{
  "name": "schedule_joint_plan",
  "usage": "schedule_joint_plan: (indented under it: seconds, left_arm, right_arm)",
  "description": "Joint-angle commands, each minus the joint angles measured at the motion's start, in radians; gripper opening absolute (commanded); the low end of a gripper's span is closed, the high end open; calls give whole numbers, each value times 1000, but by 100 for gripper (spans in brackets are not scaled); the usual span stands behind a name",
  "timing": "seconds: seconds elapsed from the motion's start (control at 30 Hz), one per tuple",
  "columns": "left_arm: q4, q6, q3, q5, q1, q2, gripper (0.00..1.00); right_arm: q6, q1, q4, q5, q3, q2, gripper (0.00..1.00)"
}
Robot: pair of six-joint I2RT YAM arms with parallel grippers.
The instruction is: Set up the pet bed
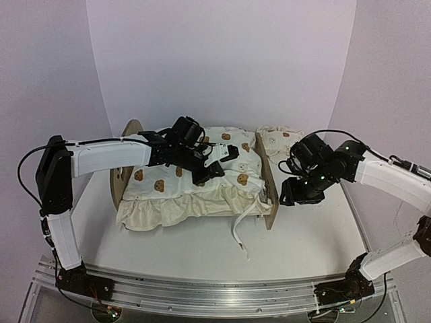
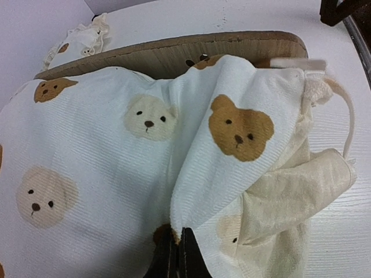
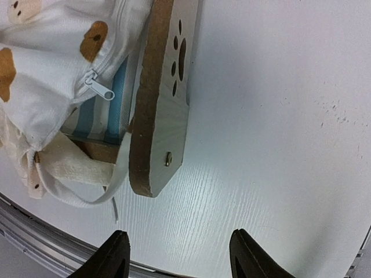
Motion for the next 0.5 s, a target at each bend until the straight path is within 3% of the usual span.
schedule_joint_plan:
  seconds: [0.0,0.1,0.2,0.33,0.47]
  left_arm:
    - [-13,-48,54,36,5,49,3]
    - [-95,-17,82,108,4,28,44]
    - [-245,41,151,186,-5,-3,66]
    - [-367,138,162,228,-30,-82,71]
    - [-289,223,-75,171,-89,-202,53]
  right_arm:
    - [17,-10,32,-40,-6,8,60]
    - [34,-17,25,-29,-11,15,60]
    - [40,-17,31,-25,-26,-4,60]
    - [36,-18,36,-40,-39,-23,60]
    - [41,-18,51,-49,-69,-55,60]
